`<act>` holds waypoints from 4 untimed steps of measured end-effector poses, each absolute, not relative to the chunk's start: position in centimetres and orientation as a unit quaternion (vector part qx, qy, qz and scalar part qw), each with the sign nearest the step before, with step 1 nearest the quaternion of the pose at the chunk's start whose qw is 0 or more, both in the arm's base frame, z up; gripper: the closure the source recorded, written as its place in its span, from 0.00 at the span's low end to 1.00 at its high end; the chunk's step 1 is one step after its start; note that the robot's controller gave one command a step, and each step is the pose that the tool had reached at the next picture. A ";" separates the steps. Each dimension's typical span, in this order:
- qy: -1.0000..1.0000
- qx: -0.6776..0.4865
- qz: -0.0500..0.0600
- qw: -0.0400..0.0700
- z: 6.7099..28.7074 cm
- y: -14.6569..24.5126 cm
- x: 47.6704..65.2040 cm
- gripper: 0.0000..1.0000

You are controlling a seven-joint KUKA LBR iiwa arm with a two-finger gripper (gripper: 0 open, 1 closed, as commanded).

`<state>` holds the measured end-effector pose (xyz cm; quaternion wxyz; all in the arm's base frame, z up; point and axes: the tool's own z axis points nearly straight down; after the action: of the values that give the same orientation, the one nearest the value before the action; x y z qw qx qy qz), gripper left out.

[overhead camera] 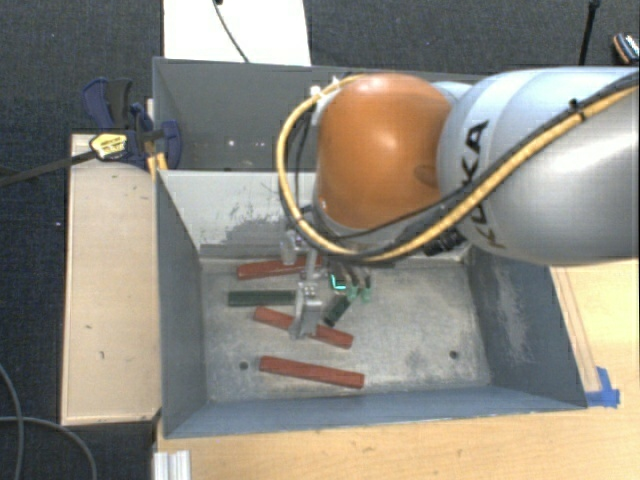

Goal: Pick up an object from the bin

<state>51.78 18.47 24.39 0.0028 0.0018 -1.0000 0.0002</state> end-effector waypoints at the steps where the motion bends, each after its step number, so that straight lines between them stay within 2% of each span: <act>1: -0.994 0.109 0.000 0.001 6.7 14.5 54.9 0.00; 2: -0.994 0.107 -0.001 -0.001 7.2 14.7 55.0 1.00; 3: -0.994 0.105 -0.001 0.000 7.0 14.6 54.9 0.00; 4: -0.995 0.103 -0.001 0.000 7.0 14.6 54.9 1.00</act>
Offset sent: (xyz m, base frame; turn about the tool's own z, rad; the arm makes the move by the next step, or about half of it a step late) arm 0.0312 -0.0387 -0.1739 -0.2168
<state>54.91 14.61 7.03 0.0001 0.1033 -0.9947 -0.0007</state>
